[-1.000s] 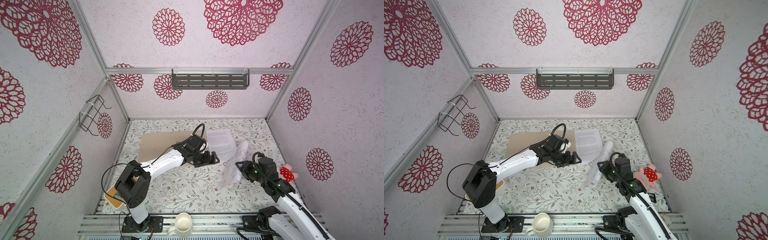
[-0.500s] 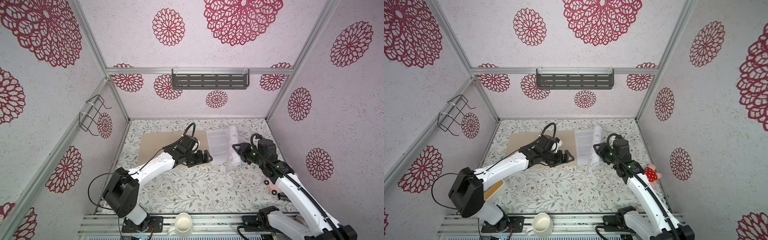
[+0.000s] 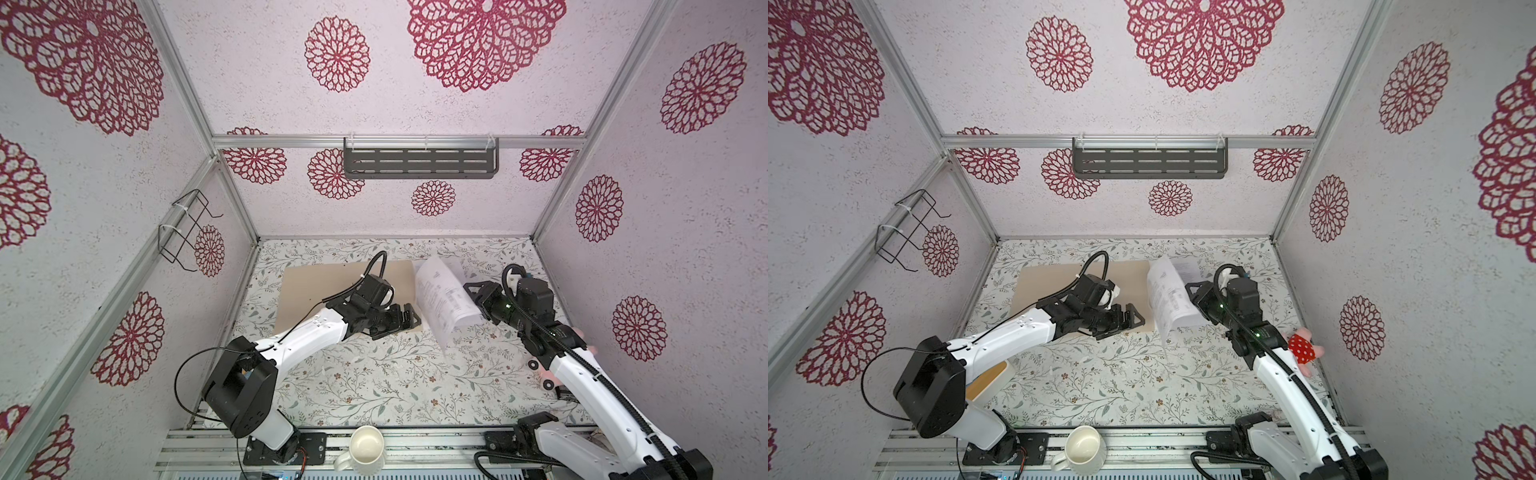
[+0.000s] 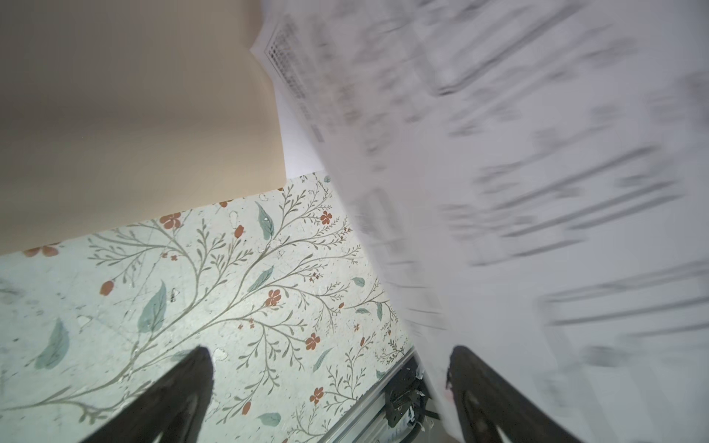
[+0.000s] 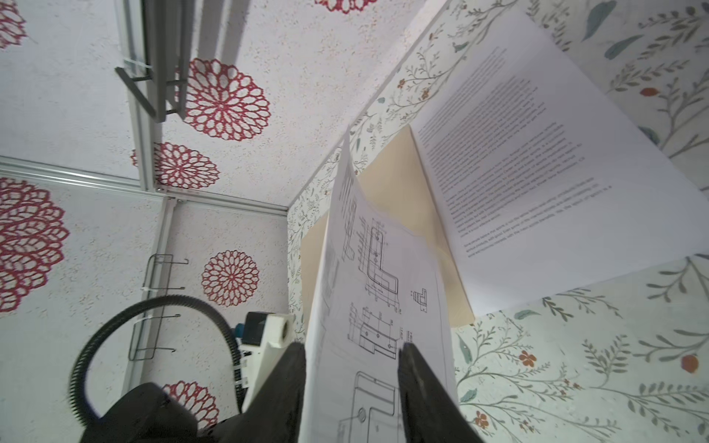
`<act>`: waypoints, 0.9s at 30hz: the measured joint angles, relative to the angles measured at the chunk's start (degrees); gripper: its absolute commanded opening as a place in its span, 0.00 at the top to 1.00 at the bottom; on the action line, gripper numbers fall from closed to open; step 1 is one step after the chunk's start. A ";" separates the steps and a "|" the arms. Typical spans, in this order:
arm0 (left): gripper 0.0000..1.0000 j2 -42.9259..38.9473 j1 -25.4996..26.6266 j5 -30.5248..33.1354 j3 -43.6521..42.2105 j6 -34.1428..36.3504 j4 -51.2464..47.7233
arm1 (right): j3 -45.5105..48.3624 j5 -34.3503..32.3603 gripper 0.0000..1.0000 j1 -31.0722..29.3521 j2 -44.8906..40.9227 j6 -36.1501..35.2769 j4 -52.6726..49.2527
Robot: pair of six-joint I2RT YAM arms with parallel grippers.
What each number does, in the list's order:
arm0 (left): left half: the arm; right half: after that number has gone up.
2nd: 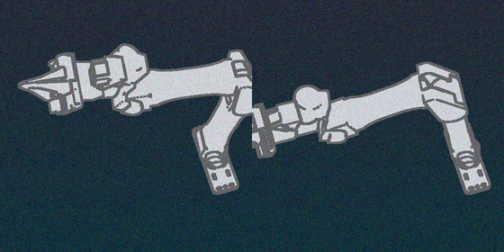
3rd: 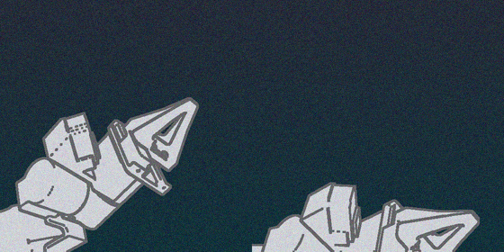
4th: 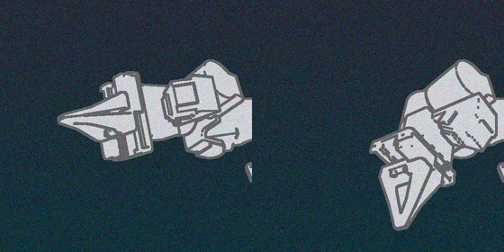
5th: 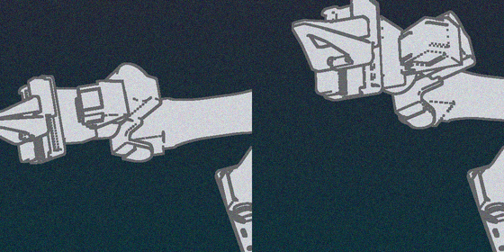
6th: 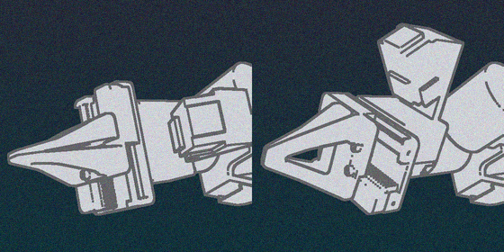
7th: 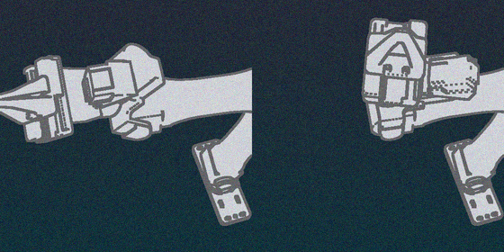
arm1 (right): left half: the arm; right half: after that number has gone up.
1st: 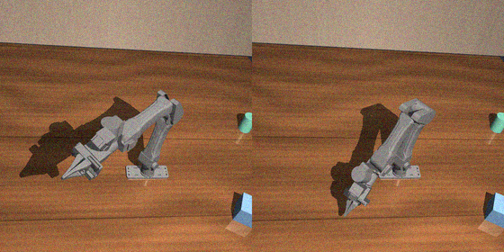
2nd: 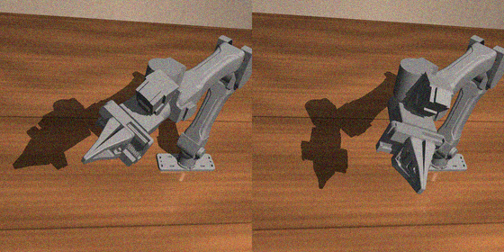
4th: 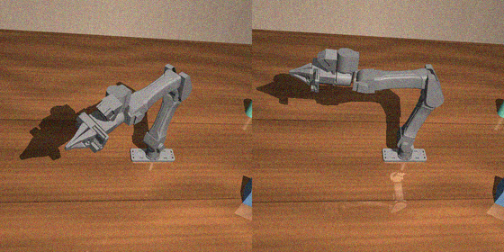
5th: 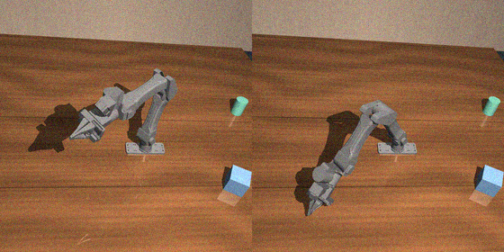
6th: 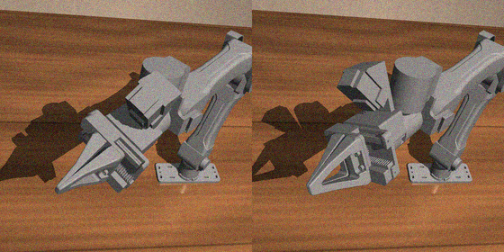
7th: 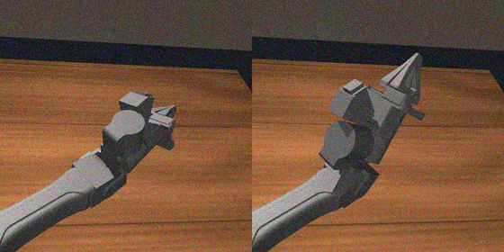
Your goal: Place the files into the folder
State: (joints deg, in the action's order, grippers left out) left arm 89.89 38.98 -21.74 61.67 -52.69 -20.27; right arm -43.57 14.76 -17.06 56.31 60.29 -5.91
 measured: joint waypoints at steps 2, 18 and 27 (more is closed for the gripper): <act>0.01 -0.39 0.31 -0.04 -1.20 -1.44 1.75 | 3.21 -1.27 0.57 -0.02 0.79 0.44 1.88; 0.00 0.04 -1.60 0.48 -5.09 -3.06 2.14 | 8.44 -7.52 0.18 -6.91 17.14 -3.67 4.94; 0.00 1.70 -1.49 0.37 -8.37 -3.54 2.29 | 6.97 -14.27 0.03 -6.16 16.48 -12.13 -0.20</act>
State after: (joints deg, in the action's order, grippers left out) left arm 91.59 37.50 -21.37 53.30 -56.23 -17.98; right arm -36.60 0.49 -23.22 72.79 48.16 -6.11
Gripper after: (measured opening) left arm 0.998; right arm 0.970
